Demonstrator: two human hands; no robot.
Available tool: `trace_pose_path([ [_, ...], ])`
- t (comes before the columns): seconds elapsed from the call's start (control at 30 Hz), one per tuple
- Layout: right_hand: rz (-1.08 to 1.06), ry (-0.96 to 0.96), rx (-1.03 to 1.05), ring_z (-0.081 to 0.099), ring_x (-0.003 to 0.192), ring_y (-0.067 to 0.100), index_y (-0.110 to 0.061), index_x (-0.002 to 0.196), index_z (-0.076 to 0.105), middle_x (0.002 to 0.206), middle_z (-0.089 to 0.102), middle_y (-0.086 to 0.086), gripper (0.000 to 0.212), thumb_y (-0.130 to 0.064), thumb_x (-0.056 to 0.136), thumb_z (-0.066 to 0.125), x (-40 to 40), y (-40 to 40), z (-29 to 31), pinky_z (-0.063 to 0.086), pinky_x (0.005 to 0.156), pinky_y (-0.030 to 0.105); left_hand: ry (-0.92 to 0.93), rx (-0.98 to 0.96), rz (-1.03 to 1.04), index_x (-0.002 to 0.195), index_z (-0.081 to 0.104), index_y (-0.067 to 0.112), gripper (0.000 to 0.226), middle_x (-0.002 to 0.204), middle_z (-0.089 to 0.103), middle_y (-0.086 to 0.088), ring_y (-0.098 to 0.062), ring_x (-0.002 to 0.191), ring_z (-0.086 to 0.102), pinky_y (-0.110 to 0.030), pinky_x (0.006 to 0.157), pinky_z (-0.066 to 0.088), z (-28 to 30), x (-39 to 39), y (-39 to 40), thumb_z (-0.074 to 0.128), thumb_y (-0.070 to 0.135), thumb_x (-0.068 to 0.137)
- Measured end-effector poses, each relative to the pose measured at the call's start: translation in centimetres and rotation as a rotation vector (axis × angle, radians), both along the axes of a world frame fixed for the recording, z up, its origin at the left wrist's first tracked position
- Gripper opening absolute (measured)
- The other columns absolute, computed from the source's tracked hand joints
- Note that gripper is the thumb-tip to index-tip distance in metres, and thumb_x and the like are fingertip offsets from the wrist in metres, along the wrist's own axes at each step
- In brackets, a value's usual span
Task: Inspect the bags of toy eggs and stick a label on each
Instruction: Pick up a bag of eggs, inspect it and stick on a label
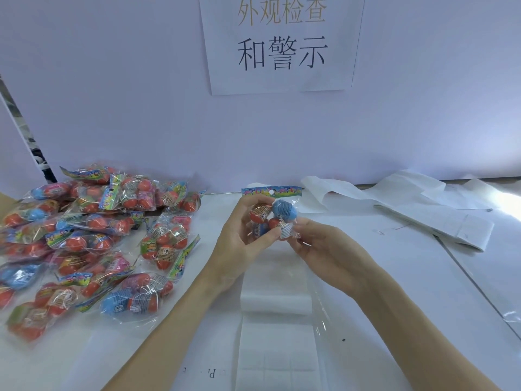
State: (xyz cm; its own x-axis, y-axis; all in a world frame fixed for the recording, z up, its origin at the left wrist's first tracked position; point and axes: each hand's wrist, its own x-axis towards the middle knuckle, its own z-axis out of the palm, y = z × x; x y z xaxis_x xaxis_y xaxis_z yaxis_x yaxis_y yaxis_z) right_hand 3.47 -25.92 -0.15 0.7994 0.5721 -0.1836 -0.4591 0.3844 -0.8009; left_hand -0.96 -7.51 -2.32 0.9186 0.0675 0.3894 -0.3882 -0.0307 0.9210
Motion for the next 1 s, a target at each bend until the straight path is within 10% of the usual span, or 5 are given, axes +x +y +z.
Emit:
trace_pose_path([
  [0.17,-0.054,-0.255,-0.184,0.066,0.104,0.028,-0.001,0.110,0.061,0.115,0.069,0.033,0.013,-0.003,0.098,0.066,-0.7,0.4,-0.4,0.052,0.104,0.034,0.022,0.028,0.019,0.136,0.055,0.019,0.049,0.123,0.066,-0.004,-0.019,0.102,0.065,-0.034,0.095,0.054,-0.3,0.0,0.4,0.074,0.015,0.092],
  [0.4,-0.079,0.073,0.027,0.072,0.105,0.035,0.003,0.110,0.062,0.114,0.072,0.024,0.016,0.001,0.094,0.062,0.6,-0.8,0.1,0.063,0.088,0.030,-0.061,0.144,0.320,0.148,0.047,0.047,0.044,0.131,0.064,0.010,-0.016,0.127,0.057,-0.023,0.104,0.041,0.6,-0.3,1.0,0.052,0.038,0.105],
  [0.53,-0.130,0.260,0.658,0.071,0.111,0.030,-0.003,0.118,0.069,0.127,0.069,0.015,0.023,-0.005,0.096,0.064,1.3,-4.3,2.9,0.059,0.086,0.027,-0.151,0.615,1.009,0.134,0.060,0.014,0.038,0.127,0.061,-0.005,-0.029,0.121,0.052,-0.045,0.104,0.041,0.6,-0.3,3.7,0.063,0.020,0.097],
  [0.67,0.022,0.180,1.176,0.039,0.150,0.030,-0.030,0.155,0.047,0.167,0.034,0.007,0.046,-0.017,0.111,0.044,0.1,-6.6,5.0,0.037,0.110,0.019,0.326,1.131,1.179,0.137,0.056,0.013,0.056,0.152,0.042,-0.023,-0.045,0.139,0.037,-0.066,0.112,0.025,0.1,-0.6,5.0,0.075,0.028,0.087],
  [1.0,0.106,0.262,0.727,0.066,0.089,0.020,-0.020,0.135,0.069,0.115,0.070,0.004,0.037,-0.006,0.104,0.053,0.5,-3.5,1.8,0.052,0.075,0.025,0.486,1.417,1.092,0.141,0.037,0.022,0.064,0.152,0.029,-0.015,-0.034,0.120,0.046,-0.039,0.084,0.041,0.1,-0.9,5.2,0.064,0.009,0.085],
])
